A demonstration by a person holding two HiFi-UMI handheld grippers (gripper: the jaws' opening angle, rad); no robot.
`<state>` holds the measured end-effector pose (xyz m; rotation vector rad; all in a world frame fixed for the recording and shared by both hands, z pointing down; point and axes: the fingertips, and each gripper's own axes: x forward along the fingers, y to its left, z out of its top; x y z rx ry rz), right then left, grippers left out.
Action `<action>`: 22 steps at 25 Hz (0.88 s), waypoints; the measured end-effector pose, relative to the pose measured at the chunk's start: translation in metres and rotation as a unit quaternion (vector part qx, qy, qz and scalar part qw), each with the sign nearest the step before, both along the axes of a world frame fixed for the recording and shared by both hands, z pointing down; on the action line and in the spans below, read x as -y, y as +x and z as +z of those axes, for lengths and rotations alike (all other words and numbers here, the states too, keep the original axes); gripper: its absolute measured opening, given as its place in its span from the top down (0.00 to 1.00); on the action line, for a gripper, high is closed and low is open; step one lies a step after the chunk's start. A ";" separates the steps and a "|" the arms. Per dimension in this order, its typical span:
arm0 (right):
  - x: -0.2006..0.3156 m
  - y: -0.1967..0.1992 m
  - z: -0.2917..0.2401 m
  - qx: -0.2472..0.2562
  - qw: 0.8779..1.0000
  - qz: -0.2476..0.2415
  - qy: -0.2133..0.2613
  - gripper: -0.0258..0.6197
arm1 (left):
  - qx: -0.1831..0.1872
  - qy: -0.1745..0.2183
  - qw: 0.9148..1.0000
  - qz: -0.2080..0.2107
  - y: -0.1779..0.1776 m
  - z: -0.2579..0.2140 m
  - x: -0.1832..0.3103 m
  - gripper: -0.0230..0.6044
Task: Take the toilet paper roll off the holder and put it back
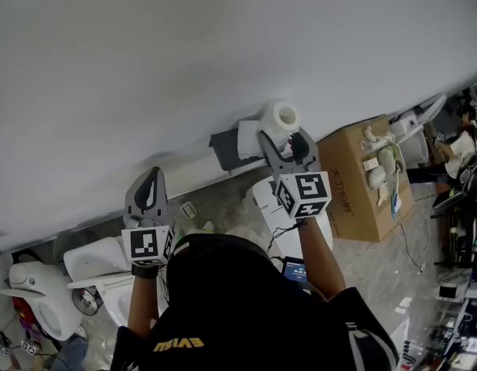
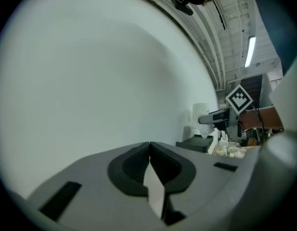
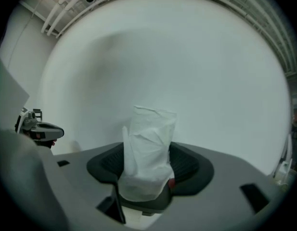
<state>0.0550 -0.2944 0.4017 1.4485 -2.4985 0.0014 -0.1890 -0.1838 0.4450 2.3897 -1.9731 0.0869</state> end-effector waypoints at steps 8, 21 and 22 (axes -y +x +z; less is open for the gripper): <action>-0.003 -0.020 0.016 0.009 1.000 -0.016 -0.009 0.54 | 0.003 0.000 1.000 0.020 0.015 -0.003 0.007 0.94; -0.006 -0.028 0.040 -0.015 0.999 -0.030 -0.025 0.54 | 0.004 -0.003 0.999 0.034 0.026 -0.002 0.010 0.94; -0.006 -0.028 0.041 -0.019 0.999 -0.031 -0.024 0.54 | 0.004 -0.003 0.999 0.033 0.026 -0.002 0.010 0.94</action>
